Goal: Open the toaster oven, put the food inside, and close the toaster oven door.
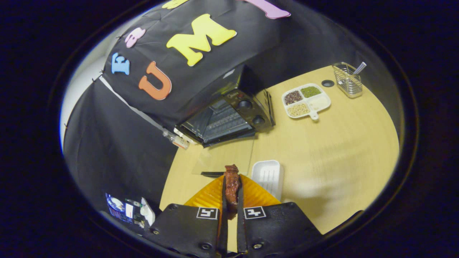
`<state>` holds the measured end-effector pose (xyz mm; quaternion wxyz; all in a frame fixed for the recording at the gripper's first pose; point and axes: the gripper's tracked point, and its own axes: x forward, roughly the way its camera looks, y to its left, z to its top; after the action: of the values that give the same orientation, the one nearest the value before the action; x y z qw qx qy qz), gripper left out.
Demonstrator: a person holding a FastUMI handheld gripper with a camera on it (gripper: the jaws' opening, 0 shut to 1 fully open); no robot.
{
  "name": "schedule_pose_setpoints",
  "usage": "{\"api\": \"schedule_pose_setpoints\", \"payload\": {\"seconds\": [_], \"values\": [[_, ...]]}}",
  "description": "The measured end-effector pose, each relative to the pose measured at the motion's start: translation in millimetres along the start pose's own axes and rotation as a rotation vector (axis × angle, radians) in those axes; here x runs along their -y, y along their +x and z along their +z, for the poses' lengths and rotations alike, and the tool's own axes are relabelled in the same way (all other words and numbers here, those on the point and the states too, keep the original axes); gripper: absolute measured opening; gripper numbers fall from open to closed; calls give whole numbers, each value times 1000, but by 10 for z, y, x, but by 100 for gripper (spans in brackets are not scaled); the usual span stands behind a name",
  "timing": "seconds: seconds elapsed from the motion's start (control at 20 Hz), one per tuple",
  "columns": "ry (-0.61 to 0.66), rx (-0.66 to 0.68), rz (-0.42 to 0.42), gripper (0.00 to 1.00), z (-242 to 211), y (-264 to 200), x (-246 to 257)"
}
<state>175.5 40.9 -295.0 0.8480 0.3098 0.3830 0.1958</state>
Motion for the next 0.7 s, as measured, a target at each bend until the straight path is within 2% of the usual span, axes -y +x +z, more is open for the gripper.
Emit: {"api": "schedule_pose_setpoints", "payload": {"seconds": [0.2,0.35,0.7], "values": [[171,135,28,13,82,363,-406],[309,255,103,13,116,792,-706],[611,474,119,13,297,1814,-781]]}}
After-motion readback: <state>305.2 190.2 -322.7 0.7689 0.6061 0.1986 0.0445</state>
